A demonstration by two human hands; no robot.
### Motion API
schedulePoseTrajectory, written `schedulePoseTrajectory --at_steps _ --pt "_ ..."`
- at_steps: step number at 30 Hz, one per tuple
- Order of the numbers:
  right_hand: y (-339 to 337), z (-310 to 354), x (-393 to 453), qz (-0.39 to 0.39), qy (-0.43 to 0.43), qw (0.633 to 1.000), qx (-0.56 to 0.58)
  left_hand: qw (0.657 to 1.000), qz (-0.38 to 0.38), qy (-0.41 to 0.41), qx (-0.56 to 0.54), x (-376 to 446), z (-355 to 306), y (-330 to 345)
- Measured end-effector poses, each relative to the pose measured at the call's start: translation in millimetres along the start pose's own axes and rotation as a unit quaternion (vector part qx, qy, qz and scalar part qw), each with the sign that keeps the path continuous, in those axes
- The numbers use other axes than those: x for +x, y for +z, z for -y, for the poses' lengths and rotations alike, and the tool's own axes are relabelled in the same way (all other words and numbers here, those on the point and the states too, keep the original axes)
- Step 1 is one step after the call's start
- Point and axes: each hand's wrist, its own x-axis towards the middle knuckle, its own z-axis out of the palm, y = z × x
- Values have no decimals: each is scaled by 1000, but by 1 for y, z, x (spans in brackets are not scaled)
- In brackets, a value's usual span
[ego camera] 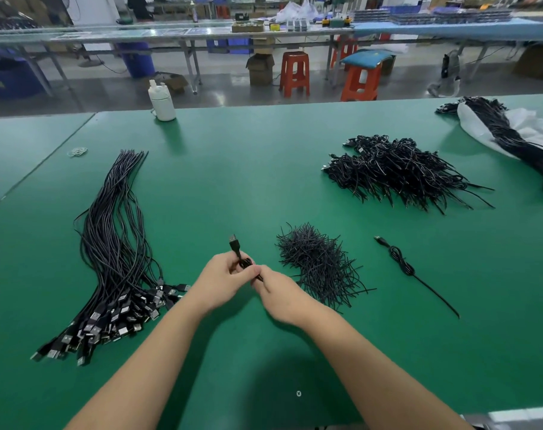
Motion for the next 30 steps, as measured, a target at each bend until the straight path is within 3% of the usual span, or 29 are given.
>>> schedulePoseTrajectory --at_steps 4,8,11,15,17,19,20,22,24,26,30 --pt "-1 -3 -3 36 16 992 124 999 43 -22 1 12 -8 -2" --pt "-8 -9 -2 -25 -6 994 104 984 114 -44 -133 19 -13 0" --pt "-11 -15 -1 -31 4 991 128 980 126 -53 -145 26 -17 8" --pt "-10 -23 -3 -23 29 948 317 977 137 -64 -151 36 -19 20" --pt "-14 -27 -3 -59 39 934 350 952 156 -82 -251 39 -19 26" --pt "-21 -32 -2 -97 67 933 339 926 127 -120 -334 43 -16 32" --pt "-25 -35 -1 -114 86 935 324 946 88 -119 -289 45 -13 36" --pt "-35 -42 0 -143 120 937 294 997 21 -72 -19 46 -3 46" --pt "-41 -47 1 -161 140 934 286 981 27 -29 188 42 5 58" --pt "-45 -50 1 -171 146 934 279 967 36 -20 252 36 13 70" --pt "-44 -51 -1 -181 135 947 229 951 -24 6 308 35 20 87"
